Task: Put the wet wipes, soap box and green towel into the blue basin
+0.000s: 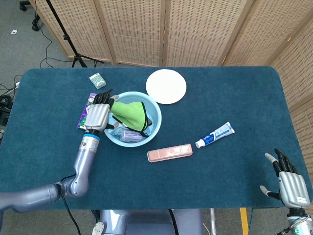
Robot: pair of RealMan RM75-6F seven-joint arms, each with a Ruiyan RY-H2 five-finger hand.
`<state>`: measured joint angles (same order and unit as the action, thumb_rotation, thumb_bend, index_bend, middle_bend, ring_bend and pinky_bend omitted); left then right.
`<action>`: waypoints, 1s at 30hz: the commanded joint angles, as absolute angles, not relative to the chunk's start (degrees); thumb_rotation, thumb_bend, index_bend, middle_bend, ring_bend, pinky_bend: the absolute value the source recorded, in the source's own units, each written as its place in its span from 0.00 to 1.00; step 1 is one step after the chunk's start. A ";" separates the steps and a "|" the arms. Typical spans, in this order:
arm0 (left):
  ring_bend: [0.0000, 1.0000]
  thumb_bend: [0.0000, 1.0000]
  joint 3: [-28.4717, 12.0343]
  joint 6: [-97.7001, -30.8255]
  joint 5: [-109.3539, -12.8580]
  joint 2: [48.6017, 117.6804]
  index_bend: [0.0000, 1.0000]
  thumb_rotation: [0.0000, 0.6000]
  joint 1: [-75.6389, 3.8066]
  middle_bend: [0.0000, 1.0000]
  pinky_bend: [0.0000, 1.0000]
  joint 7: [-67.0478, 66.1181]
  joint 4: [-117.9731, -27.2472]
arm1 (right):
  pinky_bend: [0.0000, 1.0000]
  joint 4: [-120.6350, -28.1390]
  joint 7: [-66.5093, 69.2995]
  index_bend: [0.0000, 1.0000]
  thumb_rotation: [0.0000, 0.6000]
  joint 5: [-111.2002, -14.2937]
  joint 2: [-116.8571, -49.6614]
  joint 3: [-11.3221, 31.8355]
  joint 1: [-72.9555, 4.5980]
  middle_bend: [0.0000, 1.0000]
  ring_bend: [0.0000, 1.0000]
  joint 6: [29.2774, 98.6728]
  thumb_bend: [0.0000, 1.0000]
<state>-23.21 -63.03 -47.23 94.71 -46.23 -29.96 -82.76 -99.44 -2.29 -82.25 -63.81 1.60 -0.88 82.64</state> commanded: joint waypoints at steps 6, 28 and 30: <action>0.00 0.17 -24.28 -64.96 -48.47 91.91 0.00 1.00 -46.01 0.00 0.00 -27.85 -85.57 | 0.17 -99.48 -2.35 0.14 1.00 -82.34 -63.80 1.58 -0.86 0.00 0.00 82.65 0.18; 0.00 0.17 -9.12 -74.44 -68.41 74.94 0.00 1.00 -31.84 0.00 0.00 -20.85 -100.57 | 0.17 -100.30 -4.04 0.14 1.00 -83.71 -63.98 1.03 -0.54 0.00 0.00 83.43 0.18; 0.00 0.17 -7.31 -76.23 -71.40 74.41 0.00 1.00 -30.09 0.00 0.00 -19.52 -100.37 | 0.17 -100.32 -4.30 0.14 1.00 -83.74 -64.05 0.99 -0.52 0.00 0.00 83.45 0.18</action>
<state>-10.96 -72.80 -66.41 76.36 -33.61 -22.31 -99.61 -100.31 -4.27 -83.72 -64.02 1.01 -0.53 83.44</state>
